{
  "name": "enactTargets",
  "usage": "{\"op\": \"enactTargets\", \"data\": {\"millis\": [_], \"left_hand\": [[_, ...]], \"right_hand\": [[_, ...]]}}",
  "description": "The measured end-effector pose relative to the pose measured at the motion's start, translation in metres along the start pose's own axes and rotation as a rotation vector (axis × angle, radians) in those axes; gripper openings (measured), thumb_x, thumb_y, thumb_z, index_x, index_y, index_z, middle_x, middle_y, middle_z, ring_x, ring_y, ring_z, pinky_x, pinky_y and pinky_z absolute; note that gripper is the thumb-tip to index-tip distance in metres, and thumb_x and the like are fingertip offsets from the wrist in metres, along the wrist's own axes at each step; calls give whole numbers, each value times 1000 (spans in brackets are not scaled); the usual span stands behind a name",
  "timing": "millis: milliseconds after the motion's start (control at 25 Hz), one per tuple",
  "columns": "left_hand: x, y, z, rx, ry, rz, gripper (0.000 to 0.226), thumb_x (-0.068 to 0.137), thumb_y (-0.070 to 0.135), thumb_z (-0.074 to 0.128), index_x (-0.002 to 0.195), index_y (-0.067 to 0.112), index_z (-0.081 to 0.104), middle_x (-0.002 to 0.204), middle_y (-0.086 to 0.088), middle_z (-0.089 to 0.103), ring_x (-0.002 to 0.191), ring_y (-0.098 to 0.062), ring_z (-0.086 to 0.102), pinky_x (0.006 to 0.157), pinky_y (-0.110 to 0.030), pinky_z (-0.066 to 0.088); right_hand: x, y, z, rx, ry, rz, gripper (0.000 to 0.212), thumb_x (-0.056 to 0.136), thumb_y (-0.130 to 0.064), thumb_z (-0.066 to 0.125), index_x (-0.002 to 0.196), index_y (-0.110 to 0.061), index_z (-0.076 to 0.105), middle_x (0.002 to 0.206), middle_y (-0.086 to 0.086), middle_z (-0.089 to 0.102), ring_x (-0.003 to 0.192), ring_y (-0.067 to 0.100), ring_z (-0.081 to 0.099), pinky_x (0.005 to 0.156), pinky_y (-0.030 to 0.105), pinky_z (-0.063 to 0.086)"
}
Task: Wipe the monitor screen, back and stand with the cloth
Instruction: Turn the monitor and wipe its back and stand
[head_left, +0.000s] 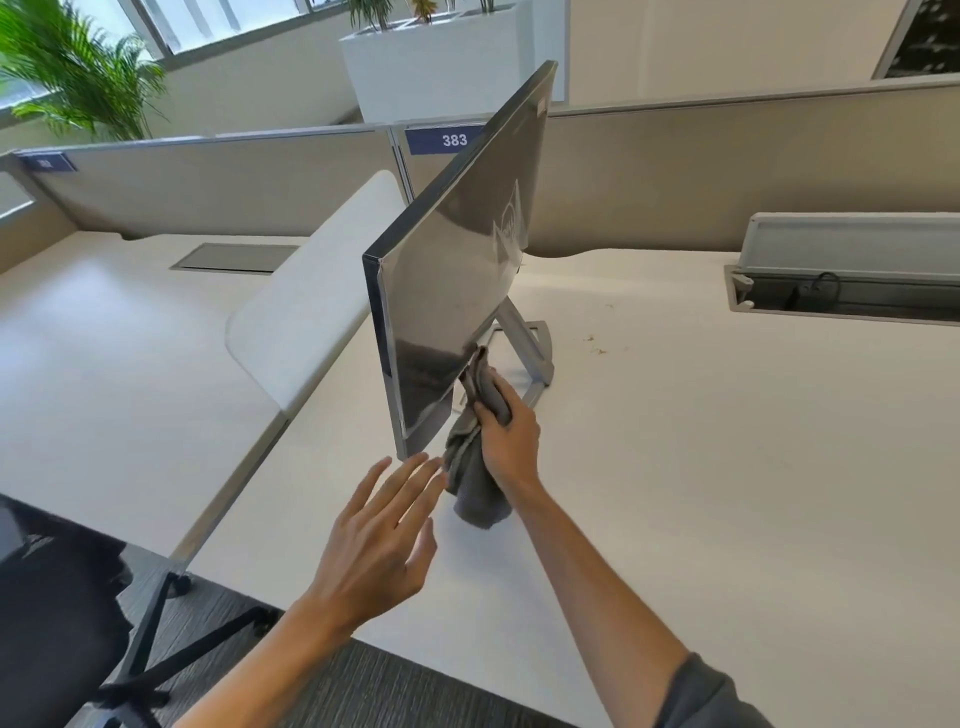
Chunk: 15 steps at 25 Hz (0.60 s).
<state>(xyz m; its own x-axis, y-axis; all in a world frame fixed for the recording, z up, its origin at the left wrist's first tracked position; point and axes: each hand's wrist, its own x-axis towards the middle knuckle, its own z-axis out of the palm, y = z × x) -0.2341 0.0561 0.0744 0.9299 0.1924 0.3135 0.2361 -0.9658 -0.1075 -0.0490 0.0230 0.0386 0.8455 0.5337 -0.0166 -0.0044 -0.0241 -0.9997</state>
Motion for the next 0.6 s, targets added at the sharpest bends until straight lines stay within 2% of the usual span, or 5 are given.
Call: {"op": "enactTargets", "data": {"millis": [160,320,400,480,600], "left_hand": [[27,0,-8,145,0,-14,57,89,37,45,140,11,47,151,-10,36,143,-27,27,120,-51,5],[38,0,-3,280,-139,-10,58,89,42,42,138,13,50,152,-11,34,144,-28,24,119,-51,3],[41,1,0,332,-192,-3,57,85,44,48,134,13,55,151,-12,37,143,-30,26,118,-53,4],[43,2,1,356,-183,-28,59,83,44,52,133,12,56,149,-13,39,142,-31,28,118,-52,4],[48,10,0,348,-133,-45,59,84,43,51,134,11,54,149,-12,37,140,-31,31,119,-51,2]], "right_hand": [[17,5,7,-110,-166,-74,27,99,-17,49,124,-18,57,123,5,60,107,18,60,99,26,48],[24,26,-5,-322,-179,-143,24,99,-19,48,120,-19,61,119,5,60,100,20,62,89,22,48],[33,20,-8,-176,-178,-131,24,100,-17,47,121,-20,59,119,5,58,101,17,59,87,15,47],[35,6,-3,7,-206,-77,17,101,-17,46,111,-27,54,116,3,56,100,14,57,92,16,48],[26,14,2,-19,-235,-117,19,100,-18,46,109,-34,51,120,2,55,102,15,58,96,21,47]]}}
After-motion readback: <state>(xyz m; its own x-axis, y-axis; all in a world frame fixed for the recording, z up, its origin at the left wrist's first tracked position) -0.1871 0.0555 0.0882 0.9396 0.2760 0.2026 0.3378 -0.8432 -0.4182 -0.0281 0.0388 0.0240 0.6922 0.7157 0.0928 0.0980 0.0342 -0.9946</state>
